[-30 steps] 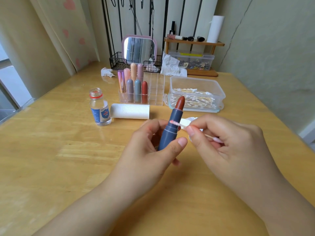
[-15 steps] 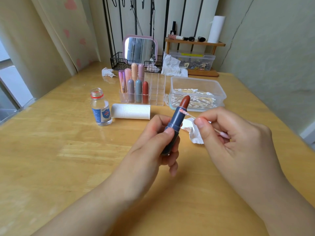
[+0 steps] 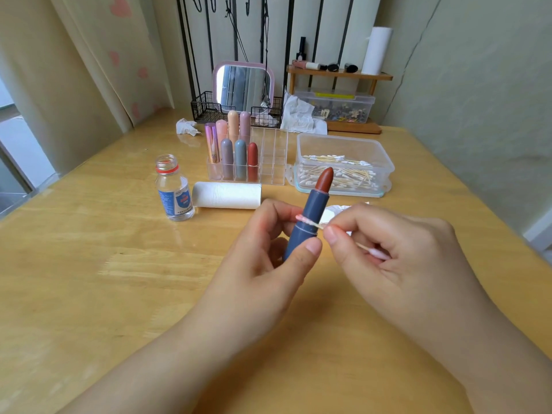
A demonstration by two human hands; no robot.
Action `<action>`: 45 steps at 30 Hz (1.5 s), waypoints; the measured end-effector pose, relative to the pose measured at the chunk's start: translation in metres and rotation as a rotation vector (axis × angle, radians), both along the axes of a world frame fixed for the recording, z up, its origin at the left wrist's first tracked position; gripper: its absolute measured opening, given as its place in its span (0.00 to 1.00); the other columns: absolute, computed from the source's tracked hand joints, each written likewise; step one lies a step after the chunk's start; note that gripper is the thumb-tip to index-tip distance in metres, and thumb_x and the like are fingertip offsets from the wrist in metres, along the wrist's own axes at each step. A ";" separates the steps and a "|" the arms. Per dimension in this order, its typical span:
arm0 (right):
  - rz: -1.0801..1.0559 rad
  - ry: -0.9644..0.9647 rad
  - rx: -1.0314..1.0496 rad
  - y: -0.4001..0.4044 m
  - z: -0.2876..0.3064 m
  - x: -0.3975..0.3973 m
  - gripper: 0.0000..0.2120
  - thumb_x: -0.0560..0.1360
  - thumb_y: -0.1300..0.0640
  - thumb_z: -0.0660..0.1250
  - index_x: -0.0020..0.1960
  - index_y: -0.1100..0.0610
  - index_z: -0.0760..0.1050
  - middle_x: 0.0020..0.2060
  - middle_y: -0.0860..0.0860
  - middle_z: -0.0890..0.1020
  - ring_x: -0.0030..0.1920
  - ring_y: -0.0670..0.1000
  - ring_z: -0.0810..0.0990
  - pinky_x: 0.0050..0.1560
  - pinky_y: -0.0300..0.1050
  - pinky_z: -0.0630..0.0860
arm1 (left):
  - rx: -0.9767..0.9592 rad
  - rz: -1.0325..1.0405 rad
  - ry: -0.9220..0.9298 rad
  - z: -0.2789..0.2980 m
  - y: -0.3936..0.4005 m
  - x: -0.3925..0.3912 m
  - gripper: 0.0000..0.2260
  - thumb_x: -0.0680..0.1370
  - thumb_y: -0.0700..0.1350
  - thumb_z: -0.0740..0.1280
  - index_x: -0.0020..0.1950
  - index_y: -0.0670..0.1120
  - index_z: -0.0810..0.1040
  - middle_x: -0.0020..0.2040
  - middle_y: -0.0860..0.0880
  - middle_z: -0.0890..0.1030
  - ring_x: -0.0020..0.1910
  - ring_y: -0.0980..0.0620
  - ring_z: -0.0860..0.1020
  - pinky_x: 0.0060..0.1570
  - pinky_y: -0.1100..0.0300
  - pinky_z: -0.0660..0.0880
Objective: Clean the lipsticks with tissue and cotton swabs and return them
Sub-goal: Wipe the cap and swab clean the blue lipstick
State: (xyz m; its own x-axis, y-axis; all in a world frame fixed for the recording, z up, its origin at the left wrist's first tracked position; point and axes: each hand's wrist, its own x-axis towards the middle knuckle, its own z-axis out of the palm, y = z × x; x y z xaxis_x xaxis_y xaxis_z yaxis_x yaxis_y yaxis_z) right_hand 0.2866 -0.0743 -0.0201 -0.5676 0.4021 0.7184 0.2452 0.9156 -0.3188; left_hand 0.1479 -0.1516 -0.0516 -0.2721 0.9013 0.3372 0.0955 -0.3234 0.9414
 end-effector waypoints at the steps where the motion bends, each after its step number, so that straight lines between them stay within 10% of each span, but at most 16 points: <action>1: 0.007 -0.009 -0.004 0.000 0.000 0.000 0.10 0.74 0.55 0.63 0.36 0.55 0.77 0.25 0.39 0.62 0.28 0.38 0.64 0.32 0.27 0.60 | 0.004 0.003 -0.011 0.000 0.000 0.000 0.09 0.70 0.53 0.69 0.48 0.55 0.74 0.37 0.56 0.75 0.31 0.54 0.72 0.34 0.60 0.71; 22: 0.115 0.079 -0.426 0.007 0.001 0.005 0.11 0.72 0.46 0.63 0.37 0.53 0.77 0.26 0.55 0.72 0.24 0.44 0.65 0.27 0.30 0.63 | -0.026 -0.228 -0.524 0.009 -0.001 0.006 0.09 0.75 0.45 0.60 0.51 0.42 0.74 0.35 0.48 0.73 0.31 0.54 0.67 0.35 0.62 0.73; 28: 0.197 0.103 -0.543 0.008 -0.001 0.001 0.10 0.71 0.45 0.65 0.43 0.51 0.78 0.32 0.57 0.77 0.34 0.58 0.74 0.35 0.44 0.70 | -0.048 -0.245 -0.498 0.011 -0.003 0.005 0.12 0.72 0.40 0.63 0.54 0.42 0.70 0.35 0.47 0.70 0.30 0.55 0.68 0.34 0.63 0.72; 45: 0.201 0.125 -0.570 0.005 0.002 0.001 0.03 0.71 0.54 0.68 0.40 0.53 0.77 0.27 0.52 0.78 0.29 0.55 0.72 0.32 0.37 0.70 | -0.015 -0.238 -0.361 0.006 -0.001 0.005 0.09 0.77 0.43 0.59 0.51 0.41 0.75 0.39 0.49 0.75 0.33 0.54 0.70 0.37 0.61 0.74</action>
State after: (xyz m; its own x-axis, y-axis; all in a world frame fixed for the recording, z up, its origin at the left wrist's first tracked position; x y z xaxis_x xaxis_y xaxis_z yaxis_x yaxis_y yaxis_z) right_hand 0.2873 -0.0692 -0.0185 -0.5976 0.6363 0.4878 0.0142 0.6167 -0.7870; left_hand 0.1528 -0.1524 -0.0459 -0.1537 0.9572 0.2452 -0.3161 -0.2828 0.9056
